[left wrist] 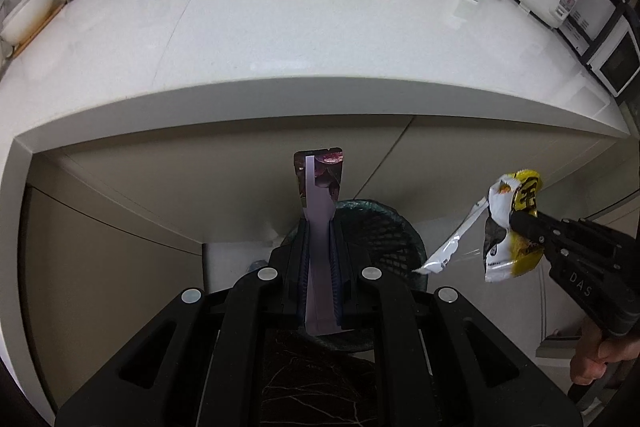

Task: Collect trash
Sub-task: 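Carry the purple strip and yellow bag down over the trash bin, then open the right tool to drop the yellow bag into the bin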

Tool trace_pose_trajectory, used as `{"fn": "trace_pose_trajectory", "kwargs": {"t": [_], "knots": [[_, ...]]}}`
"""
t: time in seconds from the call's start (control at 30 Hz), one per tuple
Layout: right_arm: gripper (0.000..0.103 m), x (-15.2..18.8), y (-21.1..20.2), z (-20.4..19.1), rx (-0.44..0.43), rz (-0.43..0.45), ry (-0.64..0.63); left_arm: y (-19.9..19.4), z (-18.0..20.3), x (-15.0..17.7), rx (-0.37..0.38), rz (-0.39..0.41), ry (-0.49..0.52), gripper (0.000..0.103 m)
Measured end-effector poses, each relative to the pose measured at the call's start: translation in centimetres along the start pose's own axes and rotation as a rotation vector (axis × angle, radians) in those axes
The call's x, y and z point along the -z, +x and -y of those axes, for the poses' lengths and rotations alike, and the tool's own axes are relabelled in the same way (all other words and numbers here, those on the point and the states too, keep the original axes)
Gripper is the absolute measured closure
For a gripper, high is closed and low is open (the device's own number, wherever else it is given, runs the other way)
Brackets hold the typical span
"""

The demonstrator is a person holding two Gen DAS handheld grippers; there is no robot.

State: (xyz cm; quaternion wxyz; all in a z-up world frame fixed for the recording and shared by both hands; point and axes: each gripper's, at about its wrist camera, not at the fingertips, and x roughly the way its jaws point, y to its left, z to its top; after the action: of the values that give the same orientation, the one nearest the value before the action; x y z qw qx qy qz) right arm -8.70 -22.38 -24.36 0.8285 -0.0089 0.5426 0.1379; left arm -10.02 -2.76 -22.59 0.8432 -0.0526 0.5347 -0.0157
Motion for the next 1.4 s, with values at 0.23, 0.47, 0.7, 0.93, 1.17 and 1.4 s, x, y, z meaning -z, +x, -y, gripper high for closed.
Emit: {"fn": "trace_pose_trajectory", "kwargs": {"t": [0.23, 0.47, 0.7, 0.93, 1.17, 1.4], "knots": [[0.095, 0.9, 3.6, -0.3, -0.022, -0.05, -0.006, 1.3, -1.1, 0.4, -0.001, 0.003, -0.017, 0.095], [0.094, 1.6, 7.1, -1.6, -0.048, -0.103, -0.044, 1.8, -2.1, 1.9, -0.009, -0.013, -0.036, 0.095], [0.092, 2.4, 10.3, -2.4, -0.062, -0.17, -0.059, 2.4, -3.1, 3.4, -0.013, -0.039, -0.063, 0.095], [0.081, 2.6, 12.1, -4.2, -0.042, -0.211, -0.113, 2.5, -4.2, 4.2, -0.026, -0.056, -0.097, 0.095], [0.031, 2.9, 11.9, -4.1, -0.006, -0.172, -0.122, 3.2, -4.5, 4.4, -0.026, -0.078, -0.115, 0.094], [0.008, 2.5, 10.1, -2.5, 0.014, -0.088, -0.079, 4.9, -3.3, 4.5, -0.009, -0.101, -0.079, 0.094]]}}
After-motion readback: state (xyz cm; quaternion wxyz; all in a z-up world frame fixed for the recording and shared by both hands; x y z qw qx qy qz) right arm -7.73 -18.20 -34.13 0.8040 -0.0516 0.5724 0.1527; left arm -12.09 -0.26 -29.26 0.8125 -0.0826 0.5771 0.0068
